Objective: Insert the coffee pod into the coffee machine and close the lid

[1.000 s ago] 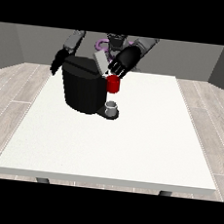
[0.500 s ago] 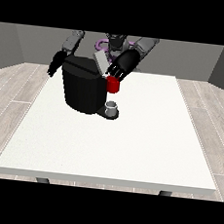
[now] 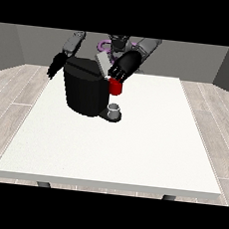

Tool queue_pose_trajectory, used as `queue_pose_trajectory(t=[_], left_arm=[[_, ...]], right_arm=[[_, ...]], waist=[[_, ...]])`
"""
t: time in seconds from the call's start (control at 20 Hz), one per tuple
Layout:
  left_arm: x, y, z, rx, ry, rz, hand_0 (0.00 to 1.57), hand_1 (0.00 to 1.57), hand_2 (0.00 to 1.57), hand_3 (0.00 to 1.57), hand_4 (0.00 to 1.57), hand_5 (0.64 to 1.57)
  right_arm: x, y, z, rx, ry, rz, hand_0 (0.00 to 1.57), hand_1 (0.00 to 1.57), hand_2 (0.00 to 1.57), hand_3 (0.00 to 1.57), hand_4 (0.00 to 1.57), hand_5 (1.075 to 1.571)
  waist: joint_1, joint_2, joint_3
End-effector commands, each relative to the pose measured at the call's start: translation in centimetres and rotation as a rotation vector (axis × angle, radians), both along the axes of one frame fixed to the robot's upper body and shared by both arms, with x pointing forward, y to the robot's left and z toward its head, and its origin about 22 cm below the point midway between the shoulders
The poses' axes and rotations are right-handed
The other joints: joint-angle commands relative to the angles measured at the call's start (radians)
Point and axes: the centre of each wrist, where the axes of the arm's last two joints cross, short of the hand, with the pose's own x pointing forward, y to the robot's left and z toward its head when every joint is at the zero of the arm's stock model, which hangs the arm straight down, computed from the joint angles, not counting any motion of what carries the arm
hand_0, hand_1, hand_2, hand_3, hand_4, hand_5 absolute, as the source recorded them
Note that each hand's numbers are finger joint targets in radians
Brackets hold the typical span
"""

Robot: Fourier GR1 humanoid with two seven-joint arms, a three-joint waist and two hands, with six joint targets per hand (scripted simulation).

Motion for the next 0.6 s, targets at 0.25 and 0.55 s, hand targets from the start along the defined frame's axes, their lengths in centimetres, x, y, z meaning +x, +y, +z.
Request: queue_pose_trajectory(t=[0.25, 0.55], left_arm=[[0.1, -0.7, -0.3, -0.006, -0.065, -0.005, 1.19, 1.19, 1.21, 1.17, 0.36, 1.571], [0.0, -0.6, -0.2, 0.108, -0.11, 0.029, 1.22, 1.22, 1.23, 1.1, 0.0, 1.571]], right_arm=[[0.5, 0.5, 1.3, 0.011, 0.015, 0.002, 0.0, 0.0, 0.0, 0.0, 0.0, 1.571], [-0.1, 0.0, -0.1, -0.014, -0.011, 0.008, 0.0, 0.0, 0.0, 0.0, 0.0, 1.571]], waist=[[-0.004, -0.006, 0.0003], [-0.007, 0.008, 0.0007]])
